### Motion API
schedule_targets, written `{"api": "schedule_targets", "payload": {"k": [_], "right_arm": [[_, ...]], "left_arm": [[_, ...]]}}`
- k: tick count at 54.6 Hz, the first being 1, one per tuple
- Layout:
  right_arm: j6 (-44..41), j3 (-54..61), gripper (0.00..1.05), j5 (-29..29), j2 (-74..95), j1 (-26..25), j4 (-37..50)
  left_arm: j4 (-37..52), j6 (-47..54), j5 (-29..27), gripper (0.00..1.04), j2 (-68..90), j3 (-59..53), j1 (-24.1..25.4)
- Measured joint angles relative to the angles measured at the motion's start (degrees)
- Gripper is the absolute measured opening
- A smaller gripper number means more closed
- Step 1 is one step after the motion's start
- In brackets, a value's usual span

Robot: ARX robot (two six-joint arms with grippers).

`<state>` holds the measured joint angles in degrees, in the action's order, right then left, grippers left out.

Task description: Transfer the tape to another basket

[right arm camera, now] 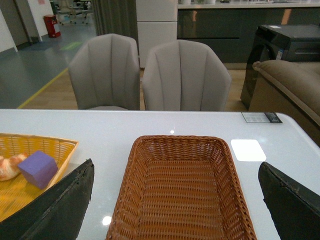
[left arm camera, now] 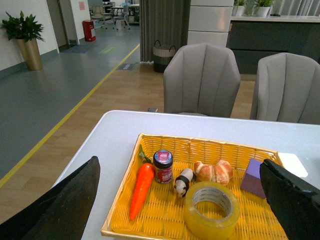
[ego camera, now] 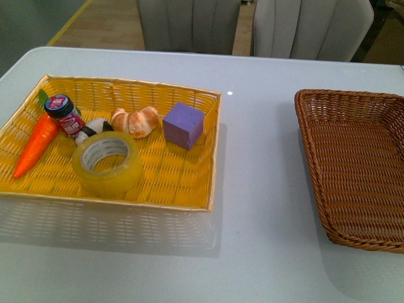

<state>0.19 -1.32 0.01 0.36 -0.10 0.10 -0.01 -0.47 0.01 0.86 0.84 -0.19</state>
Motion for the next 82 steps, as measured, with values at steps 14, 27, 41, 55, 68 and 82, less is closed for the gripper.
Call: {"api": "schedule_targets", "payload": {"k": [14, 27, 41, 55, 68, 82], "right_arm": [[-0.02, 0.0, 0.96, 0.0, 0.0, 0.0, 0.0], [0.0, 0.0, 0.96, 0.0, 0.0, 0.0, 0.0], [0.0, 0.0, 0.96, 0.0, 0.0, 0.0, 0.0], [-0.02, 0.0, 0.96, 0.0, 0.0, 0.0, 0.0], [-1.79, -13.77, 0.96, -19.54, 35.8, -17.97, -8.48], [-11.32, -26.64, 0.96, -17.79, 77.4, -23.71, 16.66]], "left_arm": [[0.0, 0.0, 0.0, 0.96, 0.0, 0.0, 0.0], [0.0, 0.0, 0.0, 0.96, 0.0, 0.0, 0.0], [0.0, 0.0, 0.0, 0.96, 0.0, 0.0, 0.0], [0.0, 0.0, 0.0, 0.96, 0.0, 0.0, 0.0], [0.0, 0.0, 0.0, 0.96, 0.0, 0.0, 0.0], [0.0, 0.0, 0.0, 0.96, 0.0, 0.0, 0.0]]}}
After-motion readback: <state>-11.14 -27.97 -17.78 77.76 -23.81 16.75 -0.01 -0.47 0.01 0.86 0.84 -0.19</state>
